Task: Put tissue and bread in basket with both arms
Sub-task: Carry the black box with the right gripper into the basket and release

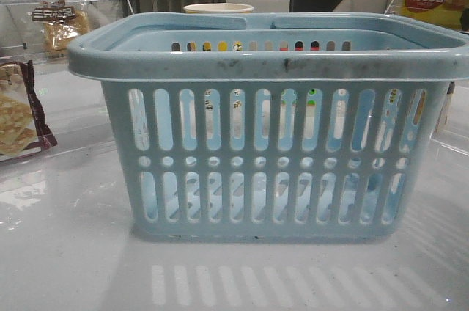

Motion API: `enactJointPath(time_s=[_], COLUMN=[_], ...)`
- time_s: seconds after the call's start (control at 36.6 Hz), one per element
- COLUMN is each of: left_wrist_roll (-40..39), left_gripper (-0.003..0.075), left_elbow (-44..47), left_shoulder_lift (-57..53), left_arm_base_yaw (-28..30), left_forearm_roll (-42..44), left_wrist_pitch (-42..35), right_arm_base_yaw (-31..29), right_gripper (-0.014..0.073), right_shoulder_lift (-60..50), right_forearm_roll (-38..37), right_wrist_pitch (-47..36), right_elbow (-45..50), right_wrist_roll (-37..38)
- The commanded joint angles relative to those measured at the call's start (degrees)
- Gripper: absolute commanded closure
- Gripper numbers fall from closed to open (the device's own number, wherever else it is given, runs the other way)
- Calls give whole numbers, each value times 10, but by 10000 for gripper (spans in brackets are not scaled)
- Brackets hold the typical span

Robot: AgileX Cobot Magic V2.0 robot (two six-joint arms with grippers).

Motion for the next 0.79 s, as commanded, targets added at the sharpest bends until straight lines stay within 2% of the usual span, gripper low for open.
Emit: enactJointPath(time_s=[0.0, 0.11, 0.36, 0.57, 0.77], left_wrist_roll=[0, 0, 0, 0, 0], left_gripper=[172, 172, 172, 172, 172], left_elbow=[-18, -18, -18, -18, -18], left_shoulder_lift=[1, 1, 1, 1, 1], left_arm_base_yaw=[-5, -5, -5, -5, -5], left_forearm_roll=[-4, -4, -4, -4, -4], left_wrist_pitch=[-39, -39, -39, -39, -39], right_arm_base_yaw=[-4, -2, 34, 176, 324], right_gripper=[363, 433, 433, 433, 433], right_shoulder_lift=[-33, -54, -158, -281, -287], right_forearm_roll=[-7, -7, 8, 20, 21], right_wrist_pitch=[-39, -35, -2, 86, 137], right_elbow=[-22, -23, -23, -22, -16], right_wrist_roll=[-1, -1, -1, -1, -1])
